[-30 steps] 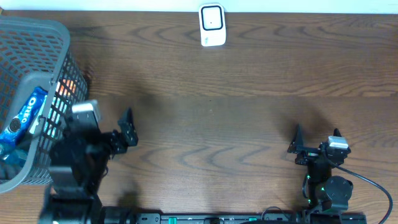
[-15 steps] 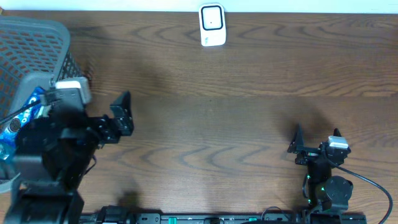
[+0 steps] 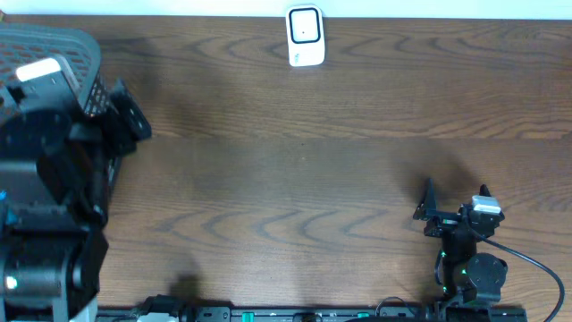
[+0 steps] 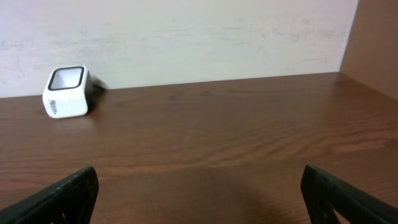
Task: Scan the item barcode
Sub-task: 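Move the left gripper over the basket and reach down inside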
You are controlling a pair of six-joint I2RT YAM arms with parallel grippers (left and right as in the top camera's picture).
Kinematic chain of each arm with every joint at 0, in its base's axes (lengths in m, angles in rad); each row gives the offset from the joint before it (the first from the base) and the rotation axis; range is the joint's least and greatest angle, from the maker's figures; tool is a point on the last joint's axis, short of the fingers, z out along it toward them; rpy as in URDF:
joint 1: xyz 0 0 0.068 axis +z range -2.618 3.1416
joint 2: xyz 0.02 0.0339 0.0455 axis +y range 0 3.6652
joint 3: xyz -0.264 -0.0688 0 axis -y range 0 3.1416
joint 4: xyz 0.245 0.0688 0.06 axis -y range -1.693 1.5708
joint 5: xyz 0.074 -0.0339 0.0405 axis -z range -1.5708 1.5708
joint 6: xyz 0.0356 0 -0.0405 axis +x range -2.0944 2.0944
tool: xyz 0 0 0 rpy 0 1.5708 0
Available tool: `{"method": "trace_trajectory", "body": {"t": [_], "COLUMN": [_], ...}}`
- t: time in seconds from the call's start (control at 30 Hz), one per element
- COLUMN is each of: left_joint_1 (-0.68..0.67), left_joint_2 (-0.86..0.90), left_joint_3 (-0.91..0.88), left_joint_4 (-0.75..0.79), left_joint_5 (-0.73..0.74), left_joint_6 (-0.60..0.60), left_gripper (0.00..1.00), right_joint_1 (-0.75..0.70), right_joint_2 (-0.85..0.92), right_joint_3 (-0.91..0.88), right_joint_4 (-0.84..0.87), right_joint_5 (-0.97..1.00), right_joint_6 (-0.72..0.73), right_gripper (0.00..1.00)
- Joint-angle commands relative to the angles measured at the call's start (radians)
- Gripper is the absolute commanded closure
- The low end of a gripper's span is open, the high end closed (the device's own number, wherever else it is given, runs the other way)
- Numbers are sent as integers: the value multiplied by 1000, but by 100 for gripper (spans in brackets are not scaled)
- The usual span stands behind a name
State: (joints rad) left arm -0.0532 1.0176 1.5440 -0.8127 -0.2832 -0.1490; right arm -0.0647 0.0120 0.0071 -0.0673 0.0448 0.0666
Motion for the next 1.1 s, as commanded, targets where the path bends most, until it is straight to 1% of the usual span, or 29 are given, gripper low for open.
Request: {"method": "trace_trajectory", "body": {"t": [0.0, 0.13, 0.47, 0.5, 0.53, 0.6, 0.77, 0.83, 0.87, 1.0, 1.07], "left_joint_1": [5, 5, 5, 5, 5, 5, 5, 5, 6, 50, 89], "left_joint_2": [34, 60, 31, 25, 16, 6, -5, -5, -5, -5, -3], "left_joint_3": [100, 166, 218, 224, 229, 231, 231, 231, 231, 231, 231], "left_joint_4": [-1, -2, -56, -62, -66, -70, -81, -82, -90, -161, -206], "left_joint_5": [-142, -261, -536, -575, -655, -721, -842, -892, -935, -927, -890], "left_joint_6": [17, 17, 17, 17, 18, 26, 77, 116, 119, 117, 114], "left_gripper": [2, 2, 2, 2, 2, 2, 2, 2, 2, 2, 2], "right_joint_1": [-7, -7, -7, -7, -7, -7, -7, -7, -7, -7, -7], "right_joint_2": [-6, -6, -6, -6, -6, -6, -6, -6, -6, -6, -6], "right_joint_3": [-2, -2, -2, -2, -2, -2, -2, -2, -2, -2, -2], "right_joint_4": [-3, -3, -3, -3, -3, -3, -3, -3, -3, -3, -3], "right_joint_5": [9, 9, 9, 9, 9, 9, 9, 9, 9, 9, 9], "right_joint_6": [-12, -12, -12, -12, -12, -12, -12, -12, -12, -12, -12], "right_gripper": [1, 1, 1, 1, 1, 1, 1, 1, 1, 1, 1]}}
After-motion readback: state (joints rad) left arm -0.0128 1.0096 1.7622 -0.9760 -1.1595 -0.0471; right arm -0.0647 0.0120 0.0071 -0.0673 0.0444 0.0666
